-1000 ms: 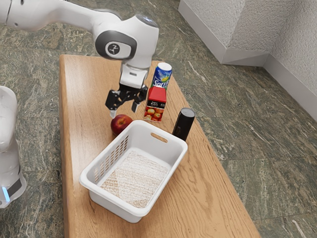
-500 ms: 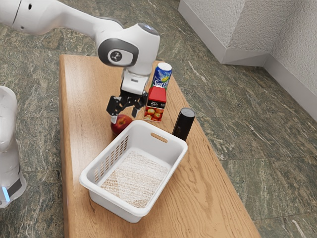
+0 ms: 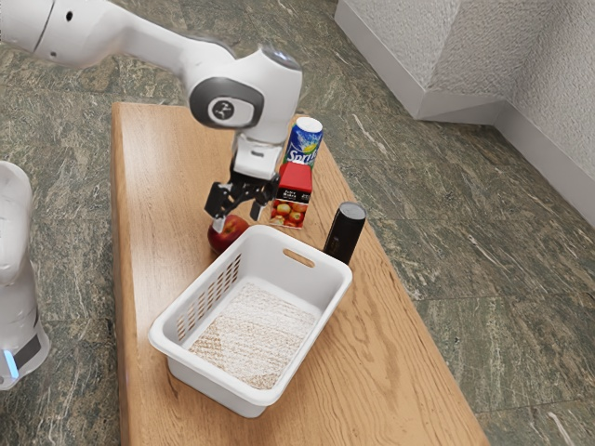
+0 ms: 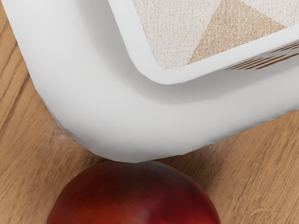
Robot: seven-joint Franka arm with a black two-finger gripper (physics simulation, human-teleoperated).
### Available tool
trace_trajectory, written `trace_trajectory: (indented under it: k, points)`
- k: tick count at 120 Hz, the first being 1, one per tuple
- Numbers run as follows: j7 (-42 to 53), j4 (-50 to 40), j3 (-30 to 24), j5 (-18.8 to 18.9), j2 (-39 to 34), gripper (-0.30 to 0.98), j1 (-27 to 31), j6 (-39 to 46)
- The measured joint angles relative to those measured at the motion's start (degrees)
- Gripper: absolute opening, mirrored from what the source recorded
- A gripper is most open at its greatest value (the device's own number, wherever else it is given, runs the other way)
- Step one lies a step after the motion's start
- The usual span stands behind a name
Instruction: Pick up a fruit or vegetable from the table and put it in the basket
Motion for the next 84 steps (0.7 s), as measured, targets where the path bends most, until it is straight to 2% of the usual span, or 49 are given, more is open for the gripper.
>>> trace_trajectory:
  k: [84]
  points:
    - [-1.1,-1.3,0.2,0.1,2.8,0.69,1.6,3.5]
